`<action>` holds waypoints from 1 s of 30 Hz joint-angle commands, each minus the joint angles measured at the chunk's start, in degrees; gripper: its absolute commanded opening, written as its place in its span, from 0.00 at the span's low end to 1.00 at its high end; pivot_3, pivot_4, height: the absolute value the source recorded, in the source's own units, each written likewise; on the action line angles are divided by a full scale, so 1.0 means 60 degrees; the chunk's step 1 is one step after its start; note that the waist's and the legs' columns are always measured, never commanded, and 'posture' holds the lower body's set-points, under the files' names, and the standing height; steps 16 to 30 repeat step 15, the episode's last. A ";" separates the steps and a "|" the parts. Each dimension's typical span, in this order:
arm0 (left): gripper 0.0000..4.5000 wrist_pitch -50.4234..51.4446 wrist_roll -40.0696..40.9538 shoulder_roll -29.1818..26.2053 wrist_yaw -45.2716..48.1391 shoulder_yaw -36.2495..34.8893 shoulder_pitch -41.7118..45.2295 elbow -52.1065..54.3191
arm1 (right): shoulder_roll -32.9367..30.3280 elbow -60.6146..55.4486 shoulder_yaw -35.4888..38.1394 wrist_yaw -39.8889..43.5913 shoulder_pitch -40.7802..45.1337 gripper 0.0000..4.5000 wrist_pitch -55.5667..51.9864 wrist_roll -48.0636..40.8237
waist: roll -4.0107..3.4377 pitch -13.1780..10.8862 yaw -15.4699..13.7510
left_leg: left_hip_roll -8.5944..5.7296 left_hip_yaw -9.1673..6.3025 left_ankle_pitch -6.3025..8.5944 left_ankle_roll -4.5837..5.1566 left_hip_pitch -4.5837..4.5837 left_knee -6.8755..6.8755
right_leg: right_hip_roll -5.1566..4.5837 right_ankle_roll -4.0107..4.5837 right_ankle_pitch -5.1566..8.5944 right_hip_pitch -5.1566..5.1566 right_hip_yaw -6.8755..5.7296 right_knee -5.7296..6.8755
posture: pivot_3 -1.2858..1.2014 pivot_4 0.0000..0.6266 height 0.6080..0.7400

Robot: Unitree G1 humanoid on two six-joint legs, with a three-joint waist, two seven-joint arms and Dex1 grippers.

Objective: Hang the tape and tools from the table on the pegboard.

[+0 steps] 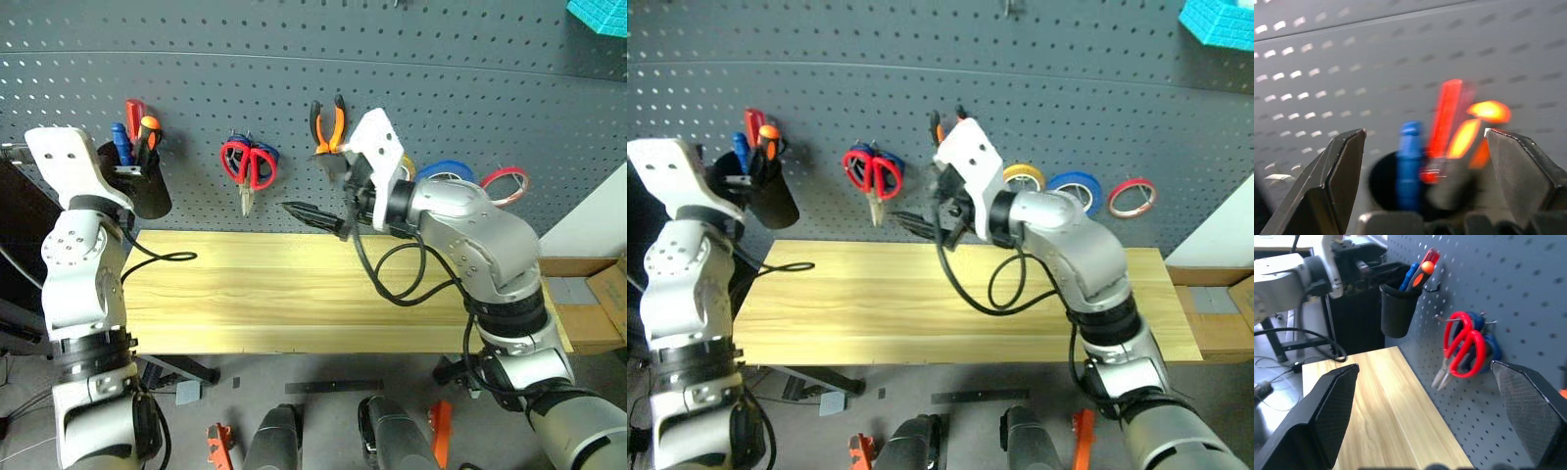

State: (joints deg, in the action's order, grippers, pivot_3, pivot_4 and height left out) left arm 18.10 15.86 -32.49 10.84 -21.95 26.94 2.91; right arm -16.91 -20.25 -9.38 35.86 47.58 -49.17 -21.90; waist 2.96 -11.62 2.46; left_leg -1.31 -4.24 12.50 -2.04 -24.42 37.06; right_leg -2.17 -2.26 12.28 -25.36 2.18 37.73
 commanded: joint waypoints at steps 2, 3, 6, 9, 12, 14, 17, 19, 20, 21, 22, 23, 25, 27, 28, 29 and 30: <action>0.93 0.0647 0.0536 -0.0167 0.0976 0.0395 -0.0825 0.1575 | -0.0563 -0.1180 0.0414 0.0229 -0.1189 1.00 0.0430 -0.0339 | -0.0002 0.0090 -0.0023 | -0.0001 0.0012 0.0001 0.0001 0.0026 -0.0001 | 0.0002 0.0000 0.0000 0.0022 0.0005 -0.0002 | 0.51 0.15 1.00; 0.93 0.0824 0.0634 -0.0108 0.1112 0.0479 -0.1150 0.1822 | -0.0838 -0.1383 0.0305 0.0374 -0.1716 1.00 0.0623 -0.0276 | 0.0004 0.0125 -0.0027 | 0.0000 0.0025 0.0000 0.0002 0.0044 -0.0001 | 0.0006 0.0000 0.0000 0.0036 0.0010 0.0000 | 0.51 0.14 1.00; 0.93 0.0817 0.0498 0.0111 0.1339 0.0806 -0.2071 0.2230 | -0.1469 -0.1604 -0.0023 0.0548 -0.3136 1.00 0.1421 0.0150 | -0.0011 0.0240 -0.0044 | 0.0005 0.0060 0.0002 0.0005 0.0137 -0.0014 | 0.0018 0.0000 0.0006 0.0139 0.0012 -0.0020 | 0.51 0.12 1.00; 0.93 0.0269 0.0105 0.0479 0.1185 0.0948 -0.2645 0.1754 | -0.1615 -0.1273 -0.0280 0.0324 -0.4148 1.00 0.2330 0.0752 | -0.0065 0.0329 -0.0066 | 0.0002 0.0094 0.0007 0.0009 0.0271 -0.0043 | 0.0067 0.0003 0.0024 0.0300 0.0021 -0.0133 | 0.51 0.10 1.00; 0.93 -0.0230 -0.0251 0.0734 0.1315 0.1254 -0.3081 0.1094 | -0.1222 -0.0349 -0.0166 -0.0466 -0.4970 1.00 0.3311 0.1434 | -0.0062 0.0468 -0.0064 | 0.0025 0.0105 0.0007 0.0007 0.0325 -0.0031 | 0.0096 -0.0013 0.0039 0.0346 0.0033 -0.0124 | 0.51 0.08 1.00; 0.93 -0.0560 -0.0436 0.0819 0.1429 0.1439 -0.3207 0.0701 | -0.1018 0.0373 -0.0041 -0.0873 -0.5346 1.00 0.3981 0.1816 | -0.0075 0.0615 -0.0070 | 0.0041 0.0115 0.0009 0.0005 0.0342 -0.0032 | 0.0116 -0.0008 0.0037 0.0355 0.0042 -0.0124 | 0.51 0.07 1.00; 0.93 -0.0858 -0.0505 0.0842 0.1549 0.1517 -0.3209 0.0517 | -0.0941 0.0691 0.0042 -0.1005 -0.5451 1.00 0.4230 0.1917 | -0.0075 0.0615 -0.0070 | 0.0040 0.0120 0.0009 0.0005 0.0347 -0.0031 | 0.0117 -0.0007 0.0037 0.0359 0.0048 -0.0124 | 0.50 0.07 1.00; 0.93 -0.0858 -0.0505 0.0842 0.1549 0.1517 -0.3209 0.0517 | -0.0941 0.0691 0.0042 -0.1005 -0.5451 1.00 0.4230 0.1917 | -0.0075 0.0615 -0.0070 | 0.0040 0.0120 0.0009 0.0005 0.0347 -0.0031 | 0.0117 -0.0007 0.0037 0.0359 0.0048 -0.0124 | 0.50 0.07 1.00; 0.93 -0.0858 -0.0505 0.0842 0.1549 0.1517 -0.3209 0.0517 | -0.0941 0.0691 0.0042 -0.1005 -0.5451 1.00 0.4230 0.1917 | -0.0075 0.0615 -0.0070 | 0.0040 0.0120 0.0009 0.0005 0.0347 -0.0031 | 0.0117 -0.0007 0.0037 0.0359 0.0048 -0.0124 | 0.50 0.07 1.00; 0.93 -0.0858 -0.0505 0.0842 0.1549 0.1517 -0.3209 0.0517 | -0.0941 0.0691 0.0042 -0.1005 -0.5451 1.00 0.4230 0.1917 | -0.0075 0.0615 -0.0070 | 0.0040 0.0120 0.0009 0.0005 0.0347 -0.0031 | 0.0117 -0.0007 0.0037 0.0359 0.0048 -0.0124 | 0.50 0.07 1.00; 0.93 -0.0858 -0.0505 0.0842 0.1549 0.1517 -0.3209 0.0517 | -0.0941 0.0691 0.0042 -0.1005 -0.5451 1.00 0.4230 0.1917 | -0.0075 0.0615 -0.0070 | 0.0040 0.0120 0.0009 0.0005 0.0347 -0.0031 | 0.0117 -0.0007 0.0037 0.0359 0.0048 -0.0124 | 0.50 0.07 1.00; 0.93 -0.0858 -0.0505 0.0842 0.1549 0.1517 -0.3209 0.0517 | -0.0941 0.0691 0.0042 -0.1005 -0.5451 1.00 0.4230 0.1917 | -0.0075 0.0615 -0.0070 | 0.0040 0.0120 0.0009 0.0005 0.0347 -0.0031 | 0.0117 -0.0007 0.0037 0.0359 0.0048 -0.0124 | 0.50 0.07 1.00; 0.93 -0.0858 -0.0505 0.0842 0.1549 0.1517 -0.3209 0.0517 | -0.0941 0.0691 0.0042 -0.1005 -0.5451 1.00 0.4230 0.1917 | -0.0075 0.0615 -0.0070 | 0.0040 0.0120 0.0009 0.0005 0.0347 -0.0031 | 0.0117 -0.0007 0.0037 0.0359 0.0048 -0.0124 | 0.50 0.07 1.00; 0.93 -0.0858 -0.0505 0.0842 0.1549 0.1517 -0.3209 0.0517 | -0.0941 0.0691 0.0042 -0.1005 -0.5451 1.00 0.4230 0.1917 | -0.0075 0.0615 -0.0070 | 0.0040 0.0120 0.0009 0.0005 0.0347 -0.0031 | 0.0117 -0.0007 0.0037 0.0359 0.0048 -0.0124 | 0.50 0.07 1.00; 0.93 -0.0858 -0.0505 0.0842 0.1549 0.1517 -0.3209 0.0517 | -0.0941 0.0691 0.0042 -0.1005 -0.5451 1.00 0.4230 0.1917 | -0.0075 0.0615 -0.0070 | 0.0040 0.0120 0.0009 0.0005 0.0347 -0.0031 | 0.0117 -0.0007 0.0037 0.0359 0.0048 -0.0124 | 0.50 0.07 1.00; 0.93 -0.0858 -0.0505 0.0842 0.1549 0.1517 -0.3209 0.0517 | -0.0941 0.0691 0.0042 -0.1005 -0.5451 1.00 0.4230 0.1917 | -0.0075 0.0615 -0.0070 | 0.0040 0.0120 0.0009 0.0005 0.0347 -0.0031 | 0.0117 -0.0007 0.0037 0.0359 0.0048 -0.0124 | 0.50 0.07 1.00; 0.93 -0.0858 -0.0505 0.0842 0.1549 0.1517 -0.3209 0.0517 | -0.0941 0.0691 0.0042 -0.1005 -0.5451 1.00 0.4230 0.1917 | -0.0075 0.0615 -0.0070 | 0.0040 0.0120 0.0009 0.0005 0.0347 -0.0031 | 0.0117 -0.0007 0.0037 0.0359 0.0048 -0.0124 | 0.50 0.07 1.00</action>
